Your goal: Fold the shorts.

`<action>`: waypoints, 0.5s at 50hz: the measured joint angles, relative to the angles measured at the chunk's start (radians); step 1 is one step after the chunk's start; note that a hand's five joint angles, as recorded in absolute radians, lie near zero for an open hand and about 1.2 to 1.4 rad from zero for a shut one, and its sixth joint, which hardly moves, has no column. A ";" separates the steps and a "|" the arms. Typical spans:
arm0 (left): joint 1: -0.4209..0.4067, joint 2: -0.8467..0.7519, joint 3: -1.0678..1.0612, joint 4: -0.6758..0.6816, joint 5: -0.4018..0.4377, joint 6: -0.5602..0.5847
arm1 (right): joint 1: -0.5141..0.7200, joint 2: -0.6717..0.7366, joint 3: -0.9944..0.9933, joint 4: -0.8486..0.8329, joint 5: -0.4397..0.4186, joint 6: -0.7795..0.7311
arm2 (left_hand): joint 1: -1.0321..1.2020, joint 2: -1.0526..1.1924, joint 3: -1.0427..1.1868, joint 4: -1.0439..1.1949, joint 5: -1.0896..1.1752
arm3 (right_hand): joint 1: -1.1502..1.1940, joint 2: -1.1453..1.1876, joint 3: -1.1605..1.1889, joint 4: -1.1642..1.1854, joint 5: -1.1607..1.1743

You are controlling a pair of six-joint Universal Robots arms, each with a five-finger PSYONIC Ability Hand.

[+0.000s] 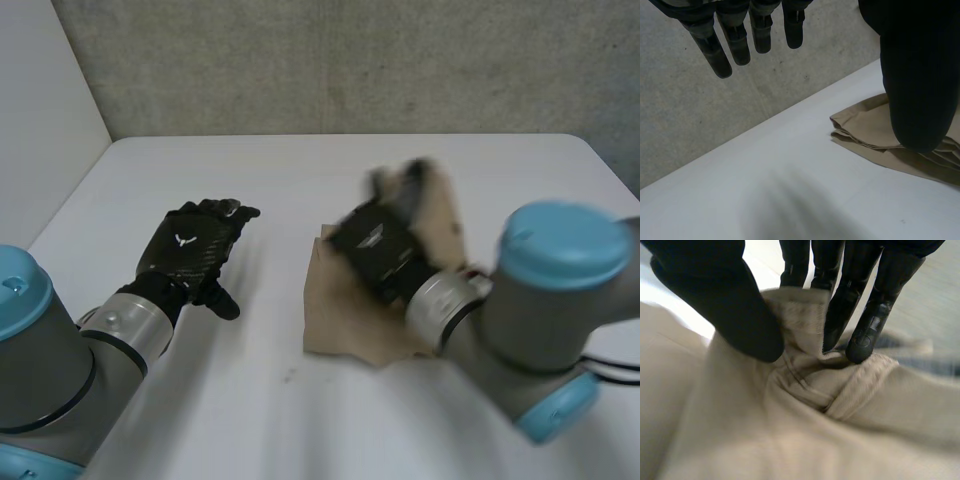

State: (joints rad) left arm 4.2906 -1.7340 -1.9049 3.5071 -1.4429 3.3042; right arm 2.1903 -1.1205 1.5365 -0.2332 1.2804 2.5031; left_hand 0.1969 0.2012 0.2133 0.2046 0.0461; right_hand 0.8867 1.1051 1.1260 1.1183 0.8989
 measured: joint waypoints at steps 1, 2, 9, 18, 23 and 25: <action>0.000 0.001 0.001 -0.001 0.000 0.000 | 0.016 0.010 0.003 -0.001 -0.021 0.000 | 0.000 0.000 0.000 0.000 0.000 | -0.134 -0.191 -0.202 -0.184 -0.166; 0.000 0.002 0.003 -0.005 0.000 0.000 | 0.044 0.031 0.011 -0.001 -0.064 0.000 | 0.000 0.000 0.000 0.000 0.000 | -0.341 -0.458 -0.430 -0.440 -0.409; 0.001 0.003 0.017 -0.009 0.000 0.000 | 0.075 0.046 0.032 0.001 -0.123 0.014 | 0.000 0.000 0.000 0.000 0.000 | -0.684 -0.888 -0.910 -0.886 -0.833; -0.039 -0.057 0.153 -0.007 -0.001 -0.007 | -0.070 -0.083 0.024 0.008 -0.008 0.343 | 0.000 0.000 0.000 0.000 0.000 | -0.684 -0.888 -0.912 -0.886 -0.837; -0.119 -0.152 0.262 -0.017 -0.008 -0.041 | -0.148 -0.077 0.001 0.047 0.011 0.473 | 0.000 0.000 0.000 0.000 0.000 | -0.684 -0.888 -0.912 -0.886 -0.837; -0.143 -0.188 0.297 -0.024 -0.014 -0.056 | -0.159 -0.060 -0.010 0.064 0.014 0.485 | 0.000 0.000 0.000 0.000 0.000 | -0.684 -0.888 -0.912 -0.886 -0.837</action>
State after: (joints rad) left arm 4.1480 -1.9223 -1.6074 3.4829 -1.4571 3.2480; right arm 2.0316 -1.1801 1.5269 -0.1693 1.2942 2.9881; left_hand 0.1969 0.2012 0.2133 0.2046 0.0461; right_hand 0.2030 0.2172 0.2142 0.2324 0.0620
